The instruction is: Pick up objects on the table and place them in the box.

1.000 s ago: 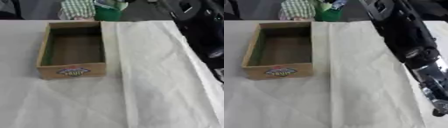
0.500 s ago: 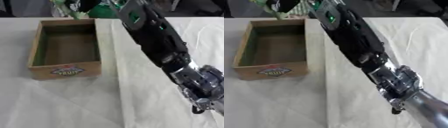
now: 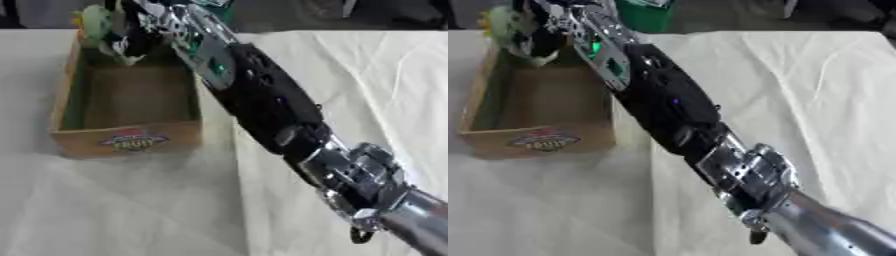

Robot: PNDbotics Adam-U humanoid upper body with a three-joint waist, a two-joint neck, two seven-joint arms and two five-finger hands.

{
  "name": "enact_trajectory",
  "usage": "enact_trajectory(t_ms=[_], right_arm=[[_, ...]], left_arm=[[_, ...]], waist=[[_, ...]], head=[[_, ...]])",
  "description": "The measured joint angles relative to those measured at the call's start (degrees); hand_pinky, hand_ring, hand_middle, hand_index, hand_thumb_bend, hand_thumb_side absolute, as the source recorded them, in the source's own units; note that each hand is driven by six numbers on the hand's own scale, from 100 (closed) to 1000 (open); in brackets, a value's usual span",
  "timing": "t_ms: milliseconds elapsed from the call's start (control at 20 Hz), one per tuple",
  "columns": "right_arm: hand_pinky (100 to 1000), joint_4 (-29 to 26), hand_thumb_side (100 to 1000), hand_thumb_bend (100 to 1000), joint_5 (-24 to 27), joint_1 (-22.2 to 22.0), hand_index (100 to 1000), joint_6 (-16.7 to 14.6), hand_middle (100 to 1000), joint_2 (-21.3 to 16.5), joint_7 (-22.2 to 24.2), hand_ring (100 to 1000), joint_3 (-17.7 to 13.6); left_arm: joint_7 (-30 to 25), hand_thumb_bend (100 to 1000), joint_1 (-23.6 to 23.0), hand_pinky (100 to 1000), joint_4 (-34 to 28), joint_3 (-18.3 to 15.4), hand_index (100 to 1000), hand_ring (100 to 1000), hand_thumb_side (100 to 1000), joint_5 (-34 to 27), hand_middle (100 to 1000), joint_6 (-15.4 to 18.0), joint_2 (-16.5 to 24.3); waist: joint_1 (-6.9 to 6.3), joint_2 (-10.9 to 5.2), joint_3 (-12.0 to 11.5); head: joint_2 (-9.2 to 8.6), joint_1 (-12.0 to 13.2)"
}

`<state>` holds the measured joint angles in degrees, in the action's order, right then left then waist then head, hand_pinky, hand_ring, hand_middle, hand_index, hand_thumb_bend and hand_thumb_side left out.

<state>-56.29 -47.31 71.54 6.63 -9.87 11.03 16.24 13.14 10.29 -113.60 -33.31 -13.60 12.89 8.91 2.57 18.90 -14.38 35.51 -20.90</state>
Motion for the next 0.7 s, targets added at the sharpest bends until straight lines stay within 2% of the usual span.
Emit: enact_trajectory(t_ms=[200,300,400,450,700], right_arm=[[750,2.24,100,100,-3.44,-0.15,479,-1.69,265,0.85,-0.79,560,0.07],[748,2.56,100,100,-6.12,-0.47,526,-3.35,342,1.09,-1.22,590,0.6],[749,3.14,100,100,-9.66,-0.61,566,-5.5,381,1.17,-0.88,608,1.15],[758,3.53,106,100,-11.42,-0.75,623,-6.66,448,1.31,-0.31,647,1.29],[781,5.68,222,100,-17.79,-0.97,699,-13.03,537,1.96,7.09,727,1.37]], left_arm=[[-0.15,106,0.31,778,0.0,0.01,684,496,612,-0.05,500,-0.04,0.0],[-0.21,106,0.31,776,0.0,0.01,685,496,614,-0.05,500,-0.1,0.0],[-0.21,106,0.3,775,0.0,0.01,685,496,614,-0.06,500,-0.1,0.0],[-0.21,106,0.3,776,0.0,0.01,685,496,613,-0.06,500,-0.1,0.0],[-0.21,105,0.3,777,0.0,0.02,684,496,611,-0.19,500,-0.1,0.0]], waist=[[0.08,0.19,-0.09],[0.07,0.19,-0.09],[0.03,0.19,-0.09],[0.02,0.19,-0.09],[0.02,0.19,-0.1]], head=[[-0.33,-0.27],[-0.32,-0.4],[-0.28,-0.41],[-0.27,-0.41],[-0.24,-0.4]])
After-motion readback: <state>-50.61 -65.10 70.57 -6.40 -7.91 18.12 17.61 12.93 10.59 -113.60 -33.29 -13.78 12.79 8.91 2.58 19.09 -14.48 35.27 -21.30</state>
